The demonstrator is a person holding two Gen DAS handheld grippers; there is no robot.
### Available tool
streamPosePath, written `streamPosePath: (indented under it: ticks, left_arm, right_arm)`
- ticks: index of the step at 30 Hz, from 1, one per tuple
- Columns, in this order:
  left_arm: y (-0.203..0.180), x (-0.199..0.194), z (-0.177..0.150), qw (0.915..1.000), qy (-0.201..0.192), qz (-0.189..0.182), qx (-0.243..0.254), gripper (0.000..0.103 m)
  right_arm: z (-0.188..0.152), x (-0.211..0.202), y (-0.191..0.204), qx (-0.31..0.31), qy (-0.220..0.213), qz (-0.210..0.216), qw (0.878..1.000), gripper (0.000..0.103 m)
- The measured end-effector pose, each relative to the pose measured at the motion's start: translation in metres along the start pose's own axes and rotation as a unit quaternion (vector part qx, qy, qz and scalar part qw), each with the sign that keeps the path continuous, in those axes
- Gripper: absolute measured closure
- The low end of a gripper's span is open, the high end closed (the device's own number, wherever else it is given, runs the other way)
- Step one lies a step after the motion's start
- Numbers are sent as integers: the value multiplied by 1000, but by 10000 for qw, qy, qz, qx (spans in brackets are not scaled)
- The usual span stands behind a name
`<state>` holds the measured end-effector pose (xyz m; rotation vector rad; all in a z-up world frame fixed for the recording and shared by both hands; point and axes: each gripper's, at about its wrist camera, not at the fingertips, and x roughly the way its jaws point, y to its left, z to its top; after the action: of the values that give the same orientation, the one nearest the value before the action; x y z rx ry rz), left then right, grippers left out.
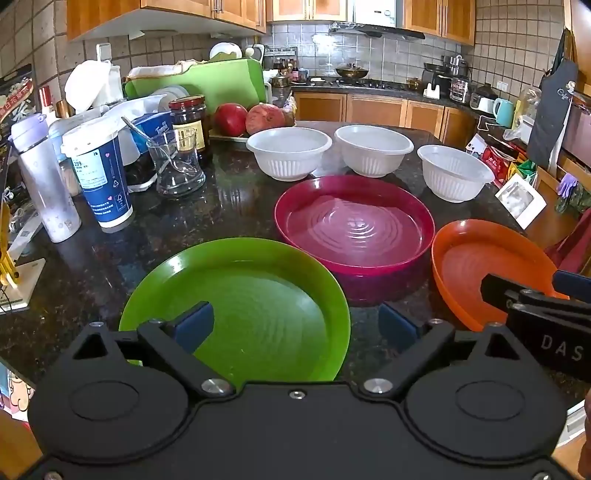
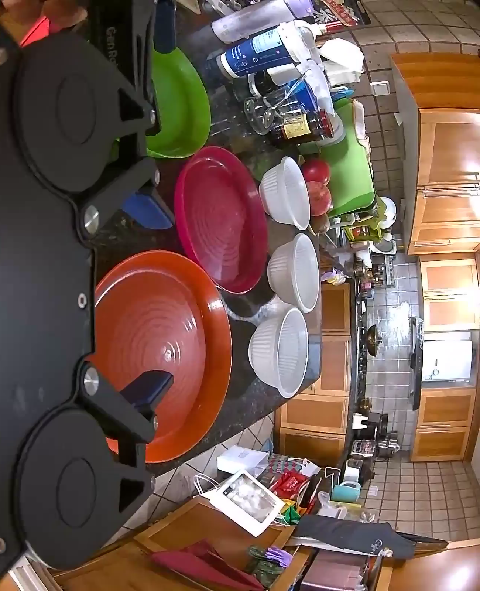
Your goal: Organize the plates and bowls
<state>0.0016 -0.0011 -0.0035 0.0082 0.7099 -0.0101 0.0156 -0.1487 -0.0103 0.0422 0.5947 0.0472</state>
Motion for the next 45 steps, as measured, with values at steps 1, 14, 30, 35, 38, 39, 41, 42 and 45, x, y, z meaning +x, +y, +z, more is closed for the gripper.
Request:
streamPosePath:
  ticks: [1, 14, 30, 35, 38, 39, 41, 42, 45]
  left_arm:
    - [0, -1, 0, 10000, -8, -3, -4, 8]
    - [-7, 0, 0, 10000, -6, 28, 27, 8]
    - [-5, 6, 3, 9999, 88, 49, -12, 8]
    - [-4, 8, 5, 9999, 129, 56, -23, 8]
    - [-5, 10, 5, 9998, 171, 94, 3, 8]
    - [-5, 11, 5, 9998, 187, 101, 3, 8]
    - [-4, 12, 5, 9997, 233, 112, -3, 8]
    - [-4, 13, 5, 9996, 267, 109, -10, 8]
    - [-2, 14, 5, 9994, 333, 120, -29, 8]
  right_arm:
    - [0, 0, 0, -1, -7, 0, 10000, 15]
    - [2, 1, -3, 11, -4, -17, 10000, 15]
    - [5, 12, -1, -87, 192, -152, 9997, 15]
    - [6, 14, -1, -76, 216, -144, 9996, 15]
    - [6, 14, -2, -66, 226, -132, 9996, 15]
    - [6, 15, -2, -69, 236, -131, 9996, 15]
    - [6, 16, -1, -78, 249, -121, 9996, 15]
    - [6, 16, -1, -81, 255, -118, 9996, 15]
    - [6, 16, 0, -108, 264, -93, 9996, 15]
